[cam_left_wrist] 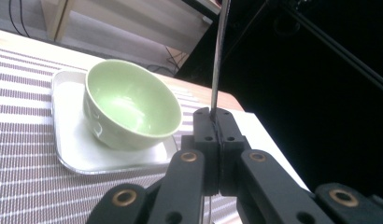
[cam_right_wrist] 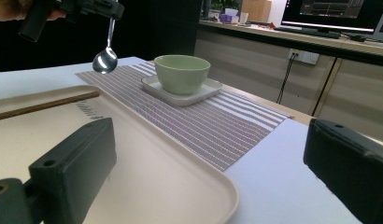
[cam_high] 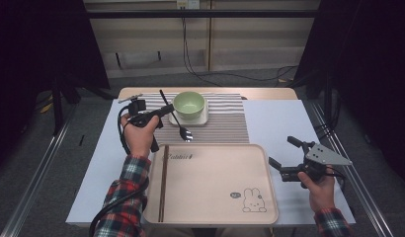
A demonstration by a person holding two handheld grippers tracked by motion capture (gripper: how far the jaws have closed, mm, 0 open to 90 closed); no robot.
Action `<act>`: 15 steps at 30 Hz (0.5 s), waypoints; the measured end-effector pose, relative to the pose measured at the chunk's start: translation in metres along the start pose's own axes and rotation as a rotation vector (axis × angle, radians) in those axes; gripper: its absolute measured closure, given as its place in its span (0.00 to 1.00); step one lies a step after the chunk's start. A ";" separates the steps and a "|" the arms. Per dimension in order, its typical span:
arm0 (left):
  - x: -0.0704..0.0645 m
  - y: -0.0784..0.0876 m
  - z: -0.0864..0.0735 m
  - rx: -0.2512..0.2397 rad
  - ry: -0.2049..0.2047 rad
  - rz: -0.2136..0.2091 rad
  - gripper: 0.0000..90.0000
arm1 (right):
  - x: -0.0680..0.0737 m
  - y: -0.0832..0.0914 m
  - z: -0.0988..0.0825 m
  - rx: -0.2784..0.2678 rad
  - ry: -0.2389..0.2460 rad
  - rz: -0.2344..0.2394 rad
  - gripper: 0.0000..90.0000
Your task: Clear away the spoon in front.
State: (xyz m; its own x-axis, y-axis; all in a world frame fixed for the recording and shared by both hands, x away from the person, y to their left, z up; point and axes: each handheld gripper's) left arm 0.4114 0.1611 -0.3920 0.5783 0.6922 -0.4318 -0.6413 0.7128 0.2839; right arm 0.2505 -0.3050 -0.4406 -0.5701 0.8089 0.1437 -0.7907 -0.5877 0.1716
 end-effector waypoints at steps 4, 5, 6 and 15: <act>-0.004 0.005 -0.004 0.019 -0.006 -0.005 1.00 | 0.000 0.000 0.000 -0.002 0.003 0.000 0.02; -0.004 0.007 -0.005 0.029 -0.018 -0.007 1.00 | 0.000 0.000 0.000 -0.001 0.004 0.001 0.02; -0.004 0.008 -0.005 0.036 -0.021 -0.014 1.00 | 0.000 0.000 0.000 -0.001 0.004 0.001 0.02; -0.010 0.017 -0.012 0.092 -0.051 -0.021 1.00 | 0.001 0.000 0.000 0.001 -0.002 0.001 0.02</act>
Point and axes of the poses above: each handheld gripper's, and its own axes: y roughly backward along the jaws, z roughly out of its top, x roughly to its left, and after that the axes turned 12 degrees about -y, right-handed
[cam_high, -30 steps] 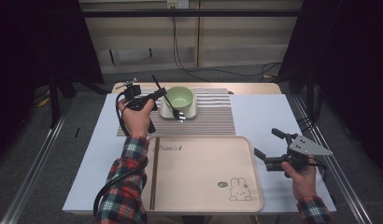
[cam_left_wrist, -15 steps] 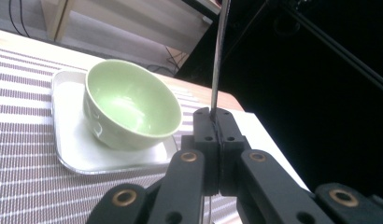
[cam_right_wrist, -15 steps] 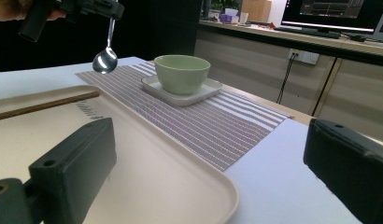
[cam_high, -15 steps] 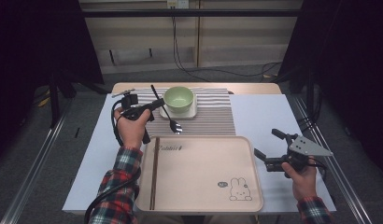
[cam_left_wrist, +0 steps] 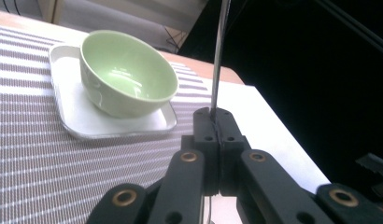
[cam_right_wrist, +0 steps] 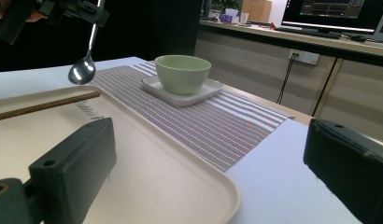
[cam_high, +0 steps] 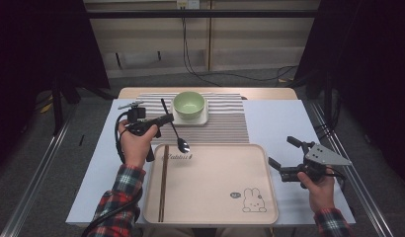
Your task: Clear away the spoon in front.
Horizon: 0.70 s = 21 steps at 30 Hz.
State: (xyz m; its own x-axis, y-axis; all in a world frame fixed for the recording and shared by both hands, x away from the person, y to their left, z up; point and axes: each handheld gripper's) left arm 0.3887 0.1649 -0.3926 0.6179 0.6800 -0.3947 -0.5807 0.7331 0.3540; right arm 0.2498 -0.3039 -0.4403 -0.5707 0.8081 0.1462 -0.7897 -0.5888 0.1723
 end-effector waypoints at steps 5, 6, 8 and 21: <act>-0.003 0.004 -0.006 0.031 -0.004 -0.024 1.00 | 0.000 0.000 0.000 0.000 0.001 -0.002 0.02; -0.003 0.004 -0.008 0.029 -0.009 -0.016 1.00 | 0.000 0.000 0.000 0.000 -0.001 -0.004 0.02; -0.004 0.006 -0.010 0.037 -0.006 -0.004 1.00 | 0.000 0.000 0.000 -0.001 0.001 -0.003 0.02; -0.005 0.009 -0.025 0.093 -0.006 -0.029 1.00 | 0.000 0.001 0.000 0.000 0.007 0.001 0.02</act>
Point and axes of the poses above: each handheld gripper's, and its own axes: y roughly backward along the jaws, z roughly out of its top, x roughly to its left, and after that the axes turned 12 degrees about -y, right-handed
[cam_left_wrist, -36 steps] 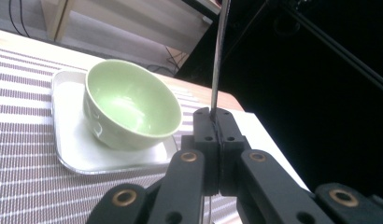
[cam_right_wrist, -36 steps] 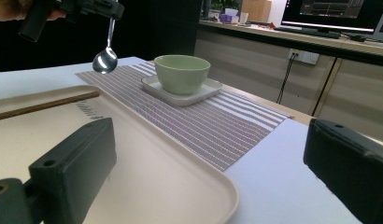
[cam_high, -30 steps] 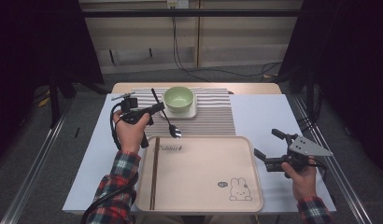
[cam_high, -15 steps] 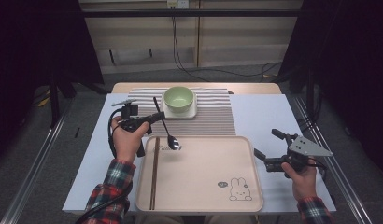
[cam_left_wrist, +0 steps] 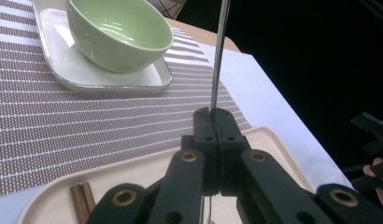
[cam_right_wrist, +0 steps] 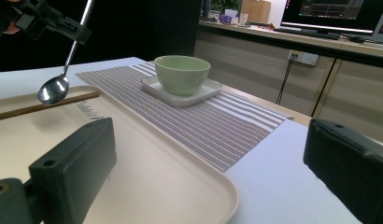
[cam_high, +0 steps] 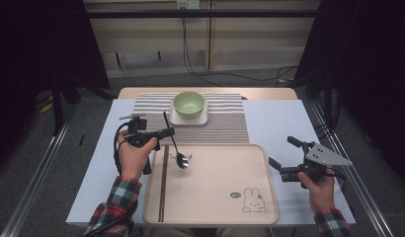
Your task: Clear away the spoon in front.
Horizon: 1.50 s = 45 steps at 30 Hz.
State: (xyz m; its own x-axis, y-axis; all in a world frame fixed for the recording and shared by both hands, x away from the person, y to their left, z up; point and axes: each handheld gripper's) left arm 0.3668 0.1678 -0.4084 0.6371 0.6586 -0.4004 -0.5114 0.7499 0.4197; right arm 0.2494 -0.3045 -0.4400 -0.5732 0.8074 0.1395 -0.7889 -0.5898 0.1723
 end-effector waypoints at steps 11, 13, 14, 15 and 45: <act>0.002 0.001 -0.011 0.066 0.000 -0.009 1.00 | 0.000 0.000 0.000 0.001 0.006 0.001 0.02; 0.002 0.000 -0.014 0.075 0.007 -0.011 1.00 | 0.000 0.001 0.000 0.002 0.007 0.004 0.02; 0.003 0.000 -0.016 0.075 0.007 -0.013 1.00 | 0.000 0.001 0.000 0.003 0.006 0.000 0.02; 0.004 -0.001 -0.017 0.082 0.008 -0.011 1.00 | 0.000 0.000 0.000 0.002 0.005 0.001 0.02; -0.001 -0.013 -0.052 0.168 -0.051 -0.032 0.94 | 0.001 0.000 0.000 0.003 -0.002 0.009 0.02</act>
Point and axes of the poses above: each handheld gripper's, and its own axes: y roughly backward along the jaws, z roughly out of its top, x roughly to its left, and after that the axes turned 12 degrees about -y, right-handed
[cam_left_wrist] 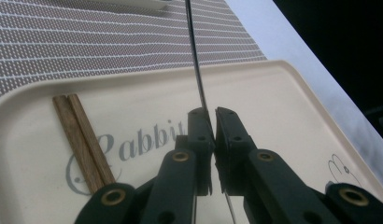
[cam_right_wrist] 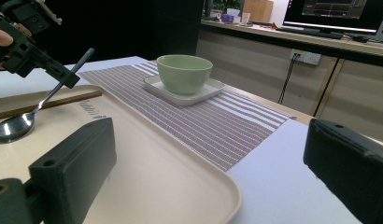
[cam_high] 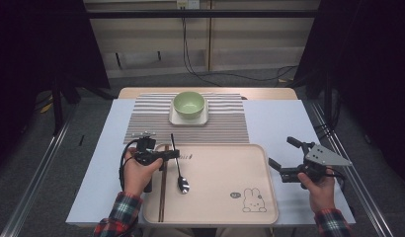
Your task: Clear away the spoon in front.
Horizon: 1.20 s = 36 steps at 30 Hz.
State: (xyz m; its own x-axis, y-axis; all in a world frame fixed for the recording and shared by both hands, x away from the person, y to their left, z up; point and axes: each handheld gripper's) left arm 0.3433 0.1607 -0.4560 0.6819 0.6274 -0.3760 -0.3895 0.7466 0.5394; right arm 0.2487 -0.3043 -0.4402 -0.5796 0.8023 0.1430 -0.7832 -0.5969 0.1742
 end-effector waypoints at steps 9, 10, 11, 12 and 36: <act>-0.001 0.002 -0.006 0.014 -0.009 0.002 0.93 | 0.000 0.000 0.000 0.001 -0.004 -0.001 0.02; -0.002 0.002 -0.007 0.020 -0.008 0.001 0.93 | 0.000 0.000 0.000 0.000 -0.002 0.000 0.02; -0.001 0.002 -0.008 0.022 -0.011 -0.002 0.93 | 0.000 0.000 0.000 0.000 -0.002 0.001 0.02; -0.001 0.002 -0.008 0.023 -0.004 -0.002 0.93 | 0.001 0.000 0.000 0.001 -0.003 0.000 0.02; -0.013 -0.005 -0.026 0.088 -0.037 -0.027 0.90 | 0.001 0.000 0.000 -0.003 0.001 -0.005 0.02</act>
State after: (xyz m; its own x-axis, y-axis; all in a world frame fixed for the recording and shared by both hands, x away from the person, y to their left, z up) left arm 0.3208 0.1544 -0.4735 0.7141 0.5978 -0.3643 -0.3163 0.7398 0.5939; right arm 0.2486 -0.3034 -0.4397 -0.5756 0.8054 0.1413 -0.7870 -0.5926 0.1717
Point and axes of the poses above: each handheld gripper's, and its own axes: y roughly backward along the jaws, z roughly out of its top, x roughly to its left, and after that the axes turned 12 degrees about -y, right-handed
